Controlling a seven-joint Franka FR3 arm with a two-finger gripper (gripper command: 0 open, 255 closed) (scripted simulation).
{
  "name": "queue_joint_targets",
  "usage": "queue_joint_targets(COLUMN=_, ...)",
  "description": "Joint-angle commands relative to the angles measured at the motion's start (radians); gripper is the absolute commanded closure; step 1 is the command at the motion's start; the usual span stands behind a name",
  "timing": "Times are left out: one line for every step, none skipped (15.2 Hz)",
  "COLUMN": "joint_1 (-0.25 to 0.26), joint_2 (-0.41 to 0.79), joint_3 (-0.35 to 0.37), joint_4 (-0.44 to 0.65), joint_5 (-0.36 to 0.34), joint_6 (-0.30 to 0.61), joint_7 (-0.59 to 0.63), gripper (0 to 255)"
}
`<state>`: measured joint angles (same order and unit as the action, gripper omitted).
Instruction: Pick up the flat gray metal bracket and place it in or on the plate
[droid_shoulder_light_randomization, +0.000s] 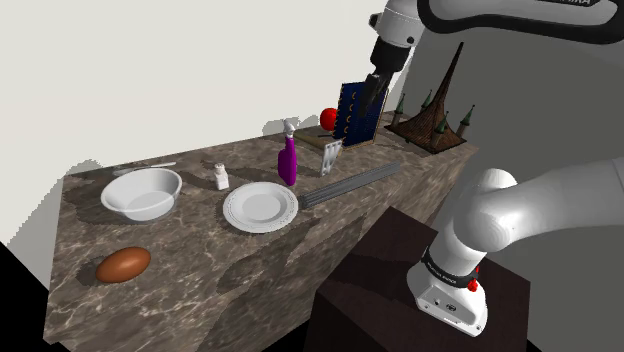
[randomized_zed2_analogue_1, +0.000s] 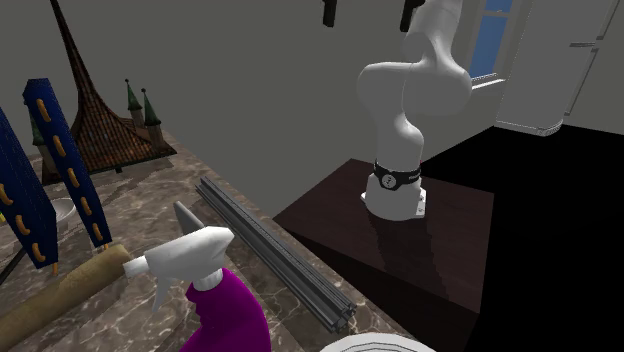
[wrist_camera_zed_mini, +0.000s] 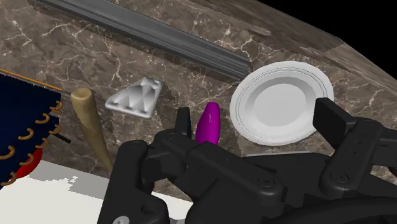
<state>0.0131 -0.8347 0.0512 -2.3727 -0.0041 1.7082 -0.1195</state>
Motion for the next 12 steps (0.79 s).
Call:
queue_joint_targets(joint_1=0.0, joint_2=0.0, joint_3=0.0, joint_4=0.0, joint_5=0.0, joint_6=0.0, joint_7=0.0, gripper=0)
queue_joint_targets(joint_1=0.007, joint_2=0.001, joint_3=-0.031, joint_4=-0.018, joint_5=-0.015, joint_6=0.015, joint_7=-0.06, gripper=0)
queue_joint_targets(joint_1=0.015, joint_2=0.005, joint_3=-0.062, joint_4=-0.033, joint_5=-0.03, joint_6=0.031, joint_7=-0.119, gripper=0)
queue_joint_targets(joint_1=0.022, joint_2=0.011, joint_3=-0.094, joint_4=-0.046, joint_5=-0.046, joint_6=0.047, joint_7=-0.179, gripper=0)
queue_joint_targets(joint_1=0.029, joint_2=0.021, joint_3=-0.125, joint_4=-0.057, joint_5=-0.062, joint_6=0.064, joint_7=-0.238, gripper=0)
queue_joint_targets(joint_1=0.037, joint_2=0.033, joint_3=-0.157, joint_4=-0.065, joint_5=-0.077, joint_6=0.08, joint_7=-0.298, gripper=0)
queue_joint_targets(joint_1=0.044, joint_2=0.048, joint_3=-0.189, joint_4=-0.071, joint_5=-0.092, joint_6=0.098, joint_7=-0.357, gripper=0)
queue_joint_targets(joint_1=0.051, joint_2=0.065, joint_3=-0.22, joint_4=-0.074, joint_5=-0.107, joint_6=0.115, joint_7=-0.417, gripper=0)
queue_joint_targets(joint_1=0.059, joint_2=0.085, joint_3=-0.252, joint_4=-0.075, joint_5=-0.12, joint_6=0.133, joint_7=-0.476, gripper=0)
queue_joint_targets(joint_1=0.068, joint_2=0.108, joint_3=-0.283, joint_4=-0.073, joint_5=-0.133, joint_6=0.151, joint_7=-0.535, gripper=0)
queue_joint_targets(joint_1=0.077, joint_2=0.133, joint_3=-0.315, joint_4=-0.069, joint_5=-0.144, joint_6=0.168, joint_7=-0.595, gripper=0)
queue_joint_targets(joint_1=0.088, joint_2=0.16, joint_3=-0.346, joint_4=-0.063, joint_5=-0.155, joint_6=0.186, joint_7=-0.654, gripper=0)
